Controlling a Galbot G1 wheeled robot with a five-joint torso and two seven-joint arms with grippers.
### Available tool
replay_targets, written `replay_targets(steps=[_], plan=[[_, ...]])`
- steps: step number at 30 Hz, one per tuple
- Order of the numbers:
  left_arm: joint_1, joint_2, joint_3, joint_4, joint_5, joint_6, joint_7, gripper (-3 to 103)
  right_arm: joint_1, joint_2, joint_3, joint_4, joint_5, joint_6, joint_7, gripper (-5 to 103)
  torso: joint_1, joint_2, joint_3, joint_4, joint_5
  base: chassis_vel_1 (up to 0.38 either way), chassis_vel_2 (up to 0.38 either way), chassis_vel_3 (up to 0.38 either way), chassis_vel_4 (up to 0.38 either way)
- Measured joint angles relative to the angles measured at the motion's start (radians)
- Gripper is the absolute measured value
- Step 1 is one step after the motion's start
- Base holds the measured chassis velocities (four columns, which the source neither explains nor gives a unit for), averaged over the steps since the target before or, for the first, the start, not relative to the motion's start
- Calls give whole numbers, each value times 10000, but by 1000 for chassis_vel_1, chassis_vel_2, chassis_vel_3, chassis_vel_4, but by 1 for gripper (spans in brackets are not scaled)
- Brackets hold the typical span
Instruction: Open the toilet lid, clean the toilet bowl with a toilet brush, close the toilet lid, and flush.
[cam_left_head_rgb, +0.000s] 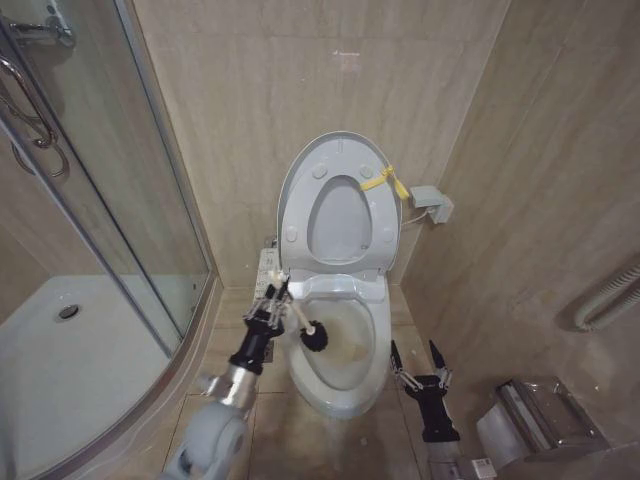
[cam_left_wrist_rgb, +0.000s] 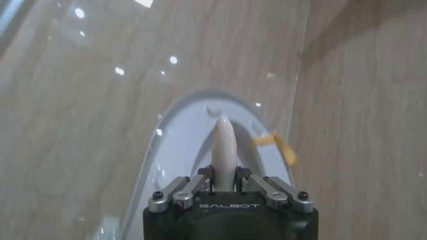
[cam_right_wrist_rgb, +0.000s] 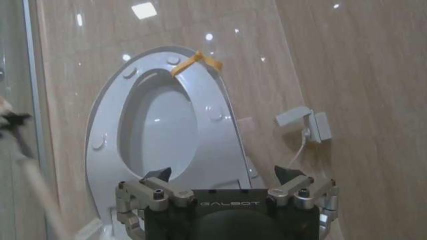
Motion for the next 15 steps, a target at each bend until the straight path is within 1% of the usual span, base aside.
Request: replay_targets(steps=[1,2,3,5,6,8,9,11,12,15], plan=[[-361,-100,199,630,-10,-150,86,21,28,32,12,-60,-10,4,-1,100,0,0,1,1,0,0,0,0,0],[-361,-100,199,630,-10,-150,86,21,28,32,12,-60,-10,4,-1,100,0,0,1,1,0,0,0,0,0],[-742,-224,410,1308,-11,-292,176,21,65,54,21,-119,-17,5,-2,100,1,-1,1,-1,0,0,0,0,0],[-1158,-376,697,2082,4,-436,279,21,126,72,43,-206,-21,6,-2,100,1,-1,1,1,1,0,0,0,0],[-1158,-376,697,2082,4,-436,279,21,126,72,43,-206,-21,6,-2,100,1,-1,1,1,1,0,0,0,0],[-1440,-489,997,2668,41,-479,356,21,189,92,63,-286,-22,5,-1,100,1,-1,1,1,0,0,0,0,0],[-1440,-489,997,2668,41,-479,356,21,189,92,63,-286,-22,5,-1,100,1,-1,1,1,0,0,0,0,0],[-1672,-569,1358,3365,169,-517,415,21,220,145,72,-342,-33,6,1,100,1,0,0,1,1,0,0,0,0],[-1672,-569,1358,3365,169,-517,415,21,220,145,72,-342,-33,6,1,100,1,0,0,1,1,0,0,0,0],[-1687,-554,1643,3863,407,-570,419,21,190,218,70,-337,-80,15,1,100,1,0,0,3,1,0,0,0,0]])
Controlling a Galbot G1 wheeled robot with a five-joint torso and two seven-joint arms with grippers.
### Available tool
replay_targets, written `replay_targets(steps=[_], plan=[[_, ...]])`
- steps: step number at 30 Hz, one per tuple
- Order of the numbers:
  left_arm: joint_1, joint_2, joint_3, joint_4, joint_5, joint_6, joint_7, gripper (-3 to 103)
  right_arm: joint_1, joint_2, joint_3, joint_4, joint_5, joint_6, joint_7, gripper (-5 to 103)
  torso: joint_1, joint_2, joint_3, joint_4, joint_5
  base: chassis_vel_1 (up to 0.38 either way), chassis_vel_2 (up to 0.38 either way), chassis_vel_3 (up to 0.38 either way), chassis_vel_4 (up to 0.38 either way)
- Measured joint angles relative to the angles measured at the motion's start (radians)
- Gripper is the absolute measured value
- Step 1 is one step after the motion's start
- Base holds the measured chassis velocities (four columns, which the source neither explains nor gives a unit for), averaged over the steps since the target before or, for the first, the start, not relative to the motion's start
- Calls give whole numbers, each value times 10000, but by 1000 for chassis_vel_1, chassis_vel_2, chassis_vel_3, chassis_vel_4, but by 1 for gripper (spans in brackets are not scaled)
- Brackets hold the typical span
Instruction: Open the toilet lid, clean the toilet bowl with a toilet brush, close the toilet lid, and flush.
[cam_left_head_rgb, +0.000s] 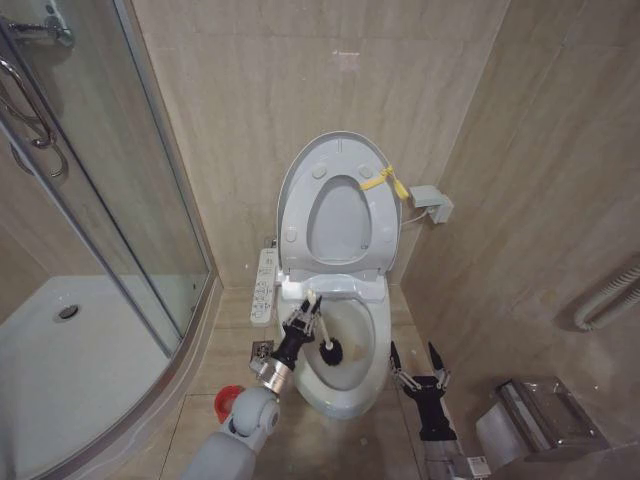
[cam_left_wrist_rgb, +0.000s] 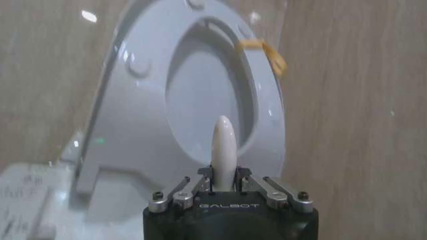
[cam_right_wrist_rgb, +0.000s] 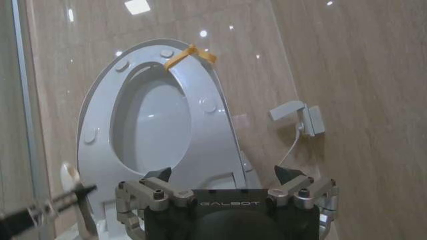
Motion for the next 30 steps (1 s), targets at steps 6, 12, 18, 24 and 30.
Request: replay_targets(steps=[6,12,18,24,30], plan=[[213,113,305,667,295,-101,9,21,-141,43,-3,198,-41,29,-17,100,-2,1,-1,-1,-1,0,0,0,0],[375,76,320,1279,499,-167,58,21,-195,3,-54,265,-57,39,-45,100,-2,2,-1,1,-1,0,0,0,0],[578,-18,444,1045,487,-236,245,21,-250,-24,-58,310,-57,56,-72,100,-2,1,-1,0,0,0,0,0,0],[687,-237,701,653,174,-805,644,21,-334,18,-85,401,-101,67,-109,100,-2,1,-1,-2,-1,0,0,0,0],[690,-561,699,545,-167,-1320,1379,21,-422,58,-89,462,-169,94,-137,100,-2,1,-1,-2,-1,0,0,0,0]])
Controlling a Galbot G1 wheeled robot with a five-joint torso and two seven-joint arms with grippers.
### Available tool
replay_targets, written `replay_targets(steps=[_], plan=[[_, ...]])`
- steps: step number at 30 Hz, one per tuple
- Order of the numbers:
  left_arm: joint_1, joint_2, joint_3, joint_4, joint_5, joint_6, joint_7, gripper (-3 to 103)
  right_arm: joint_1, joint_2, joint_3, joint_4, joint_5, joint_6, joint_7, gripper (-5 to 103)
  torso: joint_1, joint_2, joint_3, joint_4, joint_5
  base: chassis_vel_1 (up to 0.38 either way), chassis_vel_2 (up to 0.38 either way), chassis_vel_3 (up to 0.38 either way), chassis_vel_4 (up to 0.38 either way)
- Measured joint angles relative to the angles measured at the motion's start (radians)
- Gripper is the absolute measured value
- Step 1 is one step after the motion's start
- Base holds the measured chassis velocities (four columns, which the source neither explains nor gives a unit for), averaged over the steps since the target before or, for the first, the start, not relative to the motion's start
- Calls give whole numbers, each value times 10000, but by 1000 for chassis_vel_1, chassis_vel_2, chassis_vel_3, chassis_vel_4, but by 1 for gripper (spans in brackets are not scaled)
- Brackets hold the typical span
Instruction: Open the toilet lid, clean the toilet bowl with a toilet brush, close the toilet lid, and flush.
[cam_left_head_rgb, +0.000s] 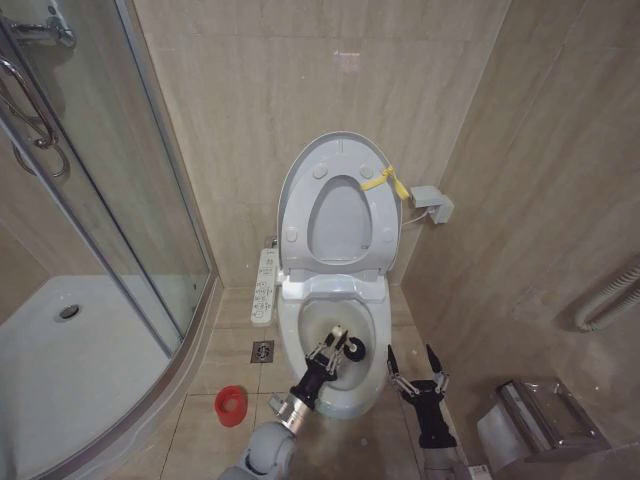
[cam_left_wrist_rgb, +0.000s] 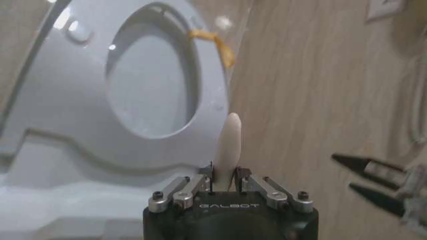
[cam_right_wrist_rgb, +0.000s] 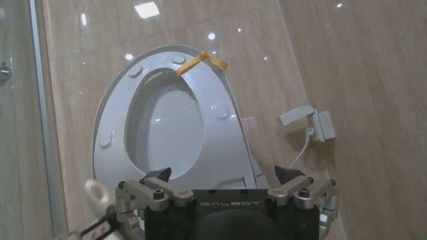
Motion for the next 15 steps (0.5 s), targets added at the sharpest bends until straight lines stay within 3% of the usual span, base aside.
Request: replay_targets(steps=[4,11,15], plan=[[58,-126,-113,523,-120,-294,540,21,-62,-12,-16,37,-33,14,-34,100,0,0,-1,2,1,0,0,0,0],[-268,-301,-415,2131,174,-587,686,21,-31,-64,-55,63,-37,16,-42,100,0,0,0,3,0,0,0,0,0],[-424,-335,-513,2369,174,-613,746,21,-23,-81,-70,60,-36,15,-44,100,0,0,1,-1,0,0,0,0,0]])
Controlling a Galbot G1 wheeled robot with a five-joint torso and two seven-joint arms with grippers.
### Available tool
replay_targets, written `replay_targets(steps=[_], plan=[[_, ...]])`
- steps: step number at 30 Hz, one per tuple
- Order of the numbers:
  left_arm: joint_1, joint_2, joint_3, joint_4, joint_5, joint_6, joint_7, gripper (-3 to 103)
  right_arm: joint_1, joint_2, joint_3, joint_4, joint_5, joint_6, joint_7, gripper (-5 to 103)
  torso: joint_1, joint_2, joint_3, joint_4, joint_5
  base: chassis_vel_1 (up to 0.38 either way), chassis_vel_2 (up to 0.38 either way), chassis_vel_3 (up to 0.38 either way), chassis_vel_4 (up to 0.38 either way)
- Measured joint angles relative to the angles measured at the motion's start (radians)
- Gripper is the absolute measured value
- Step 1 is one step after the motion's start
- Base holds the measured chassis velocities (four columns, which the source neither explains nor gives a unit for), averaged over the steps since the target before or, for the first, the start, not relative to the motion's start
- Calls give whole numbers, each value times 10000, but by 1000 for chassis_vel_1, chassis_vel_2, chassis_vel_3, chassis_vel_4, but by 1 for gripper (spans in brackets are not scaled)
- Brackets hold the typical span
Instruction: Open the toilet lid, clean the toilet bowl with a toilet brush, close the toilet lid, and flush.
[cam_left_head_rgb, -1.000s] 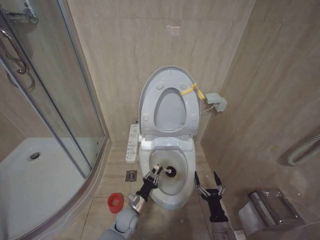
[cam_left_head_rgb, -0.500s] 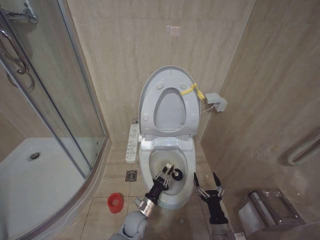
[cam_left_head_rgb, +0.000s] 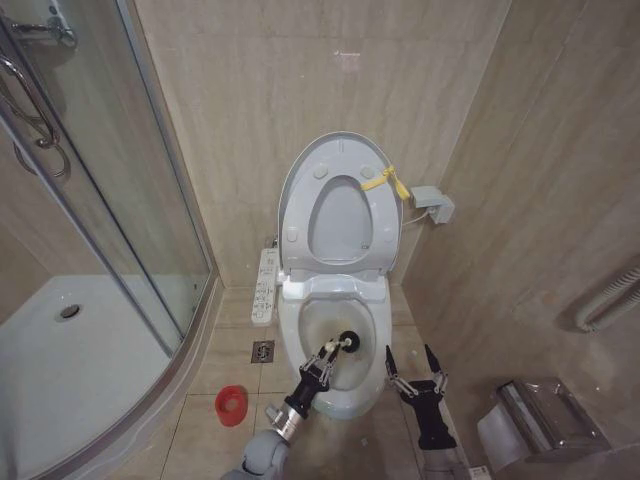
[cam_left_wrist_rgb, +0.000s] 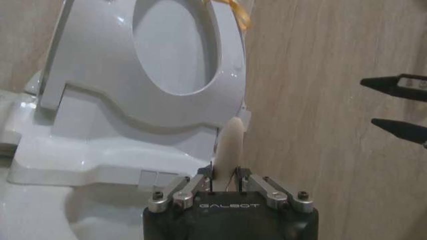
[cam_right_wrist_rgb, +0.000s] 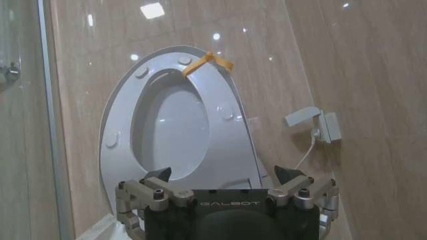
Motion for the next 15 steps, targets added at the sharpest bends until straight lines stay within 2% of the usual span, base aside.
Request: replay_targets(steps=[5,10,15], plan=[[-19,-30,24,-394,-325,24,152,21,-4,4,-12,-8,0,0,-10,100,1,-1,0,1,1,0,0,0,0],[0,-324,184,-1009,-847,-155,605,21,-70,0,-3,50,0,0,-35,100,1,-2,0,0,0,0,0,0,0],[-113,-597,193,-593,-917,-317,768,21,-130,-8,26,81,2,6,-44,100,1,-1,0,2,0,0,0,0,0]])
